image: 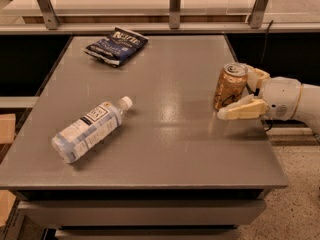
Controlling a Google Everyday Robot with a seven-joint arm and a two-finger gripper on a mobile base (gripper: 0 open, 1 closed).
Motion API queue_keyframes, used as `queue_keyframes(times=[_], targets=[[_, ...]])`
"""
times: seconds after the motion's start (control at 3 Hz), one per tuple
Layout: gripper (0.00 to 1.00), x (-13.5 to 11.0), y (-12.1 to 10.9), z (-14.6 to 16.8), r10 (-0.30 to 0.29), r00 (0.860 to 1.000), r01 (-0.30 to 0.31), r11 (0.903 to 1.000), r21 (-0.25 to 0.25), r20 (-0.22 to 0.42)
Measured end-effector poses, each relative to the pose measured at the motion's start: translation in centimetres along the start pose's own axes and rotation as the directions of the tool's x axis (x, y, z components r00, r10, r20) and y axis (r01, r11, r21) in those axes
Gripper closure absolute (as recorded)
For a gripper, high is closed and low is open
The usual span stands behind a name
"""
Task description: Move orange can near blue chip bag
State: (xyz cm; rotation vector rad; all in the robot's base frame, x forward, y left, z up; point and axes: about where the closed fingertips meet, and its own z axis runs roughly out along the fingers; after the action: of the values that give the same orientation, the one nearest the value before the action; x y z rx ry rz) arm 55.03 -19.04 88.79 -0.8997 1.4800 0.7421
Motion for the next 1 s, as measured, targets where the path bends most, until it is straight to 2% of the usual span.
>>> queue_keyframes(times=[0.33,1.0], targets=[[0.00,-0.5,-0.2,0.6,-0.009,0.999,0.009,0.9998,-0.017,0.031],[0.00,-1.1,-0.2,2.1,-0.023,0.999,0.025,0.9981,-0.056,0.041]])
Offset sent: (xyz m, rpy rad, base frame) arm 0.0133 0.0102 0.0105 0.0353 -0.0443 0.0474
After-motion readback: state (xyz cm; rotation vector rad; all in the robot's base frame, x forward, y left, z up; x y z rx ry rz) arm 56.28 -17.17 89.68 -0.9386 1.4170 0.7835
